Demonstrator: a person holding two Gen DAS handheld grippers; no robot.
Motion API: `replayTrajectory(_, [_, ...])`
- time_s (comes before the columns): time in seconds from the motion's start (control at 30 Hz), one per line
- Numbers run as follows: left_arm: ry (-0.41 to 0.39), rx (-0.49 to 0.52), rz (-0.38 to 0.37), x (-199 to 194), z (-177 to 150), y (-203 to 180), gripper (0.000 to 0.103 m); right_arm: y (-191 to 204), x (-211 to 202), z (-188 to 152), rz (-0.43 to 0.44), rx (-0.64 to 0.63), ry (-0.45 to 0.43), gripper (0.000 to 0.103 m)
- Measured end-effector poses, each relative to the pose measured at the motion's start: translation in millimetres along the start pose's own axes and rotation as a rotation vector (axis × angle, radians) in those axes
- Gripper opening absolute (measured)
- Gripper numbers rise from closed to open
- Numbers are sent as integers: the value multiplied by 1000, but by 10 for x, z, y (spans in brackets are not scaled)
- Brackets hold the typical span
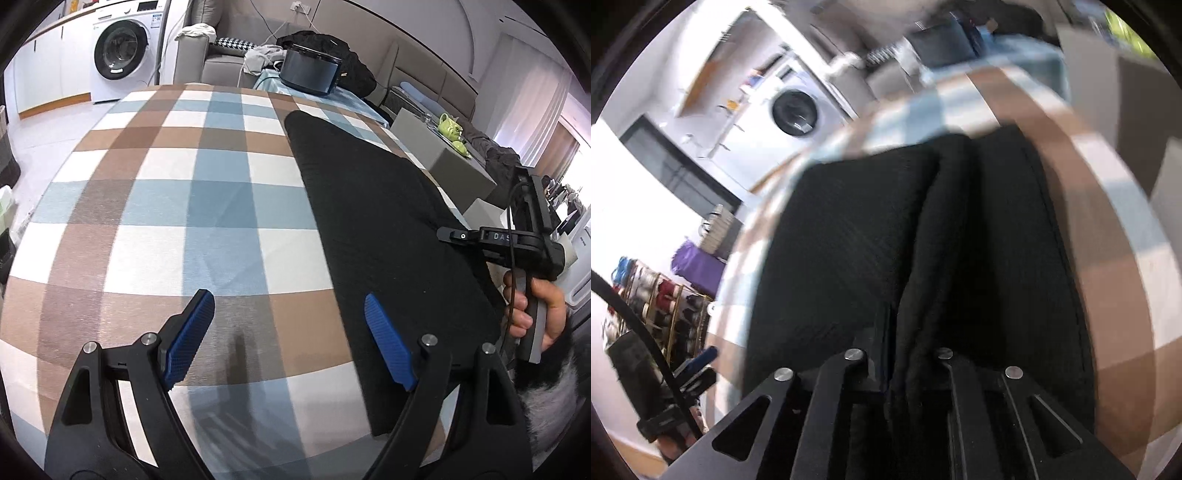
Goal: Fold small clothes
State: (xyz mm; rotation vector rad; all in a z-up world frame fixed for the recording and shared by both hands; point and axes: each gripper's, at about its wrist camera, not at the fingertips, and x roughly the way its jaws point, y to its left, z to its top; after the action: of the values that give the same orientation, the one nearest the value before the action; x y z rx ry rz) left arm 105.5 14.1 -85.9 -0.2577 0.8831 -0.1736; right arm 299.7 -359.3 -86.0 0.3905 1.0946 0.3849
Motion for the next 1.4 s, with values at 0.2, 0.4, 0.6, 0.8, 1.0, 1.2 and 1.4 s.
replayTrajectory(0.2, [-2,7,-27,205,164,-158,82,-24,-262,-249,46,10,-4,23])
replayTrajectory(0.4, [33,108,75,514,195,-367,82,-105,-517,-800,124,74,-22,23])
replayTrajectory(0.6, [74,72,55,636,218,-310,82,-108,-837,-998,128,82,-80,24])
replayTrajectory(0.8, [109,-31,-72,809,340,-243,76,-192,-976,-986,81,84,-130,33])
replayTrajectory(1.0, [80,-38,-86,974,427,-364,20,-167,-981,-1071,81,95,-114,33])
replayTrajectory(1.2, [48,-48,-48,873,428,-228,15,-71,-943,-1058,78,86,-101,35])
replayTrajectory(1.4, [11,-66,53,522,415,323,15,174,-809,-989,131,22,-67,38])
